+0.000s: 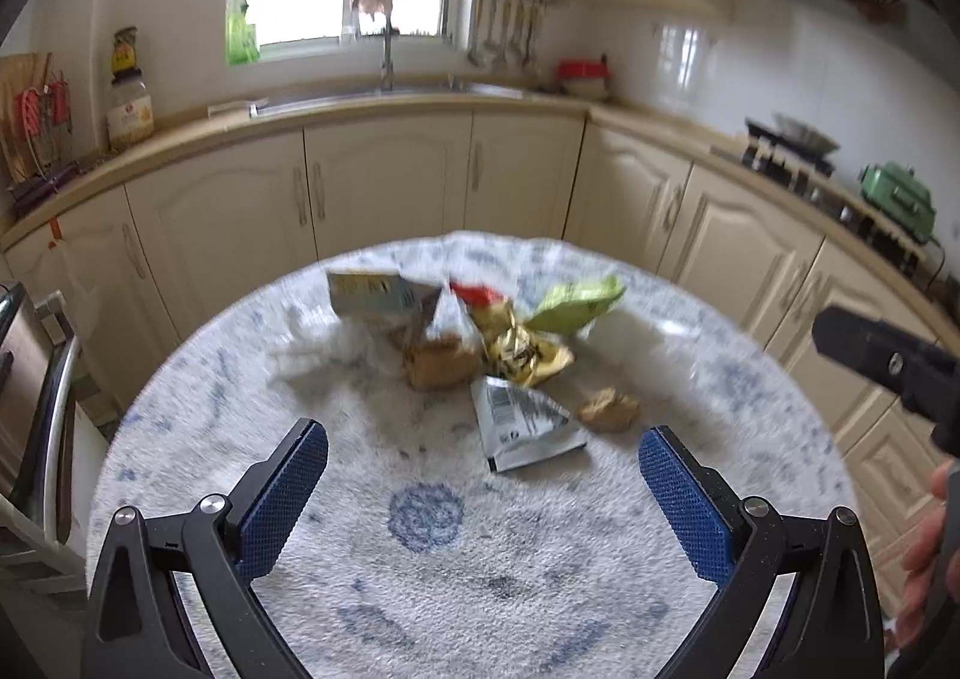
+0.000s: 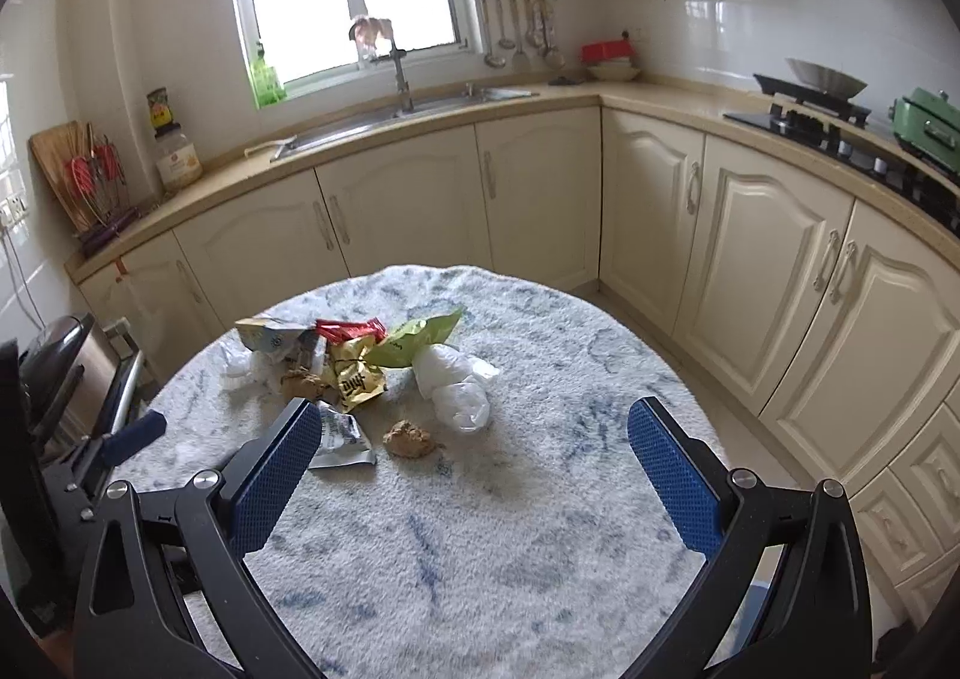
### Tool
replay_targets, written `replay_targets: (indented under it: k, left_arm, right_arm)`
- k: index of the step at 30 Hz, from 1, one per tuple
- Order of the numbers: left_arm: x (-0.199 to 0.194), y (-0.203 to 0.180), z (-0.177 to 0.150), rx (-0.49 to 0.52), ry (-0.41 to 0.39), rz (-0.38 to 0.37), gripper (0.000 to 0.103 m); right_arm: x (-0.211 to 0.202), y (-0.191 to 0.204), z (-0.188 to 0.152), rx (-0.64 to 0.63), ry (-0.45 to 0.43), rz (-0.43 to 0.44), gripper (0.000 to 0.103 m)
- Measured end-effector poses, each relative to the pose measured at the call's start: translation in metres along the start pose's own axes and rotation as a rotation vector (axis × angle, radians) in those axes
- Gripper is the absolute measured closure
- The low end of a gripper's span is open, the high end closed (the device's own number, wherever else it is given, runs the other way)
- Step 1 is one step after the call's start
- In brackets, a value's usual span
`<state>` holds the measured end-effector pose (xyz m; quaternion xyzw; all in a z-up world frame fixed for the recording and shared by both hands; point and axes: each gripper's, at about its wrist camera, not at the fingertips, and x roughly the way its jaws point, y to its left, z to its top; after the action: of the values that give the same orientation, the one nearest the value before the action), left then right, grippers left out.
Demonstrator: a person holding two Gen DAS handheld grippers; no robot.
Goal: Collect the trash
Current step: 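Grasp the clear plastic bag with the right gripper while the left grasps the white barcode wrapper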
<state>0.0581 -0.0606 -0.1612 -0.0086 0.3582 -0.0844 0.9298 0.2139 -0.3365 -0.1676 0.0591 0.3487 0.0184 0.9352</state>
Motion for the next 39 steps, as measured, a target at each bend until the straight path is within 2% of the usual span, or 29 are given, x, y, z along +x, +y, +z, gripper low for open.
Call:
replay_targets:
  k: [3,9,13,15,18,19,20,23,30,35,39]
  left_arm:
    - [0.024,-0.007,0.001,-0.006,0.070,0.004,0.001]
    - [0.060,-0.015,0.013,-0.020,0.143,0.039,0.001]
    - [0.086,-0.006,0.033,-0.040,0.180,0.020,0.010]
    - [0.101,-0.005,0.049,-0.049,0.171,0.001,0.015]
    - [0.109,0.002,0.055,-0.050,0.160,-0.042,0.033]
    - [0.114,0.003,0.057,-0.050,0.156,-0.063,0.046]
    - [0.115,0.002,0.056,-0.047,0.153,-0.087,0.055]
    - [0.120,0.004,0.058,-0.050,0.155,-0.124,0.065]
    - [0.125,0.021,0.058,-0.086,0.154,-0.199,0.080]
    - [0.104,0.026,0.047,-0.061,0.150,-0.238,0.093]
    - [0.095,0.024,0.041,-0.056,0.144,-0.263,0.097]
  right_arm:
    - [0.031,-0.002,0.005,-0.006,0.057,0.012,0.000]
    - [0.089,-0.005,0.011,-0.012,0.164,0.048,0.000]
    - [0.127,-0.002,0.011,-0.029,0.235,0.056,0.001]
    - [0.143,0.000,0.008,-0.036,0.270,0.055,0.011]
    - [0.160,0.004,0.002,-0.046,0.315,0.070,0.041]
    - [0.164,0.005,-0.001,-0.054,0.325,0.072,0.051]
    - [0.162,0.008,-0.002,-0.073,0.309,0.058,0.061]
    - [0.157,0.007,-0.006,-0.062,0.311,0.092,0.064]
    - [0.123,-0.006,-0.020,-0.028,0.280,0.093,0.066]
    - [0.096,-0.009,-0.028,-0.012,0.256,0.110,0.066]
    - [0.076,-0.012,-0.033,0.007,0.237,0.125,0.066]
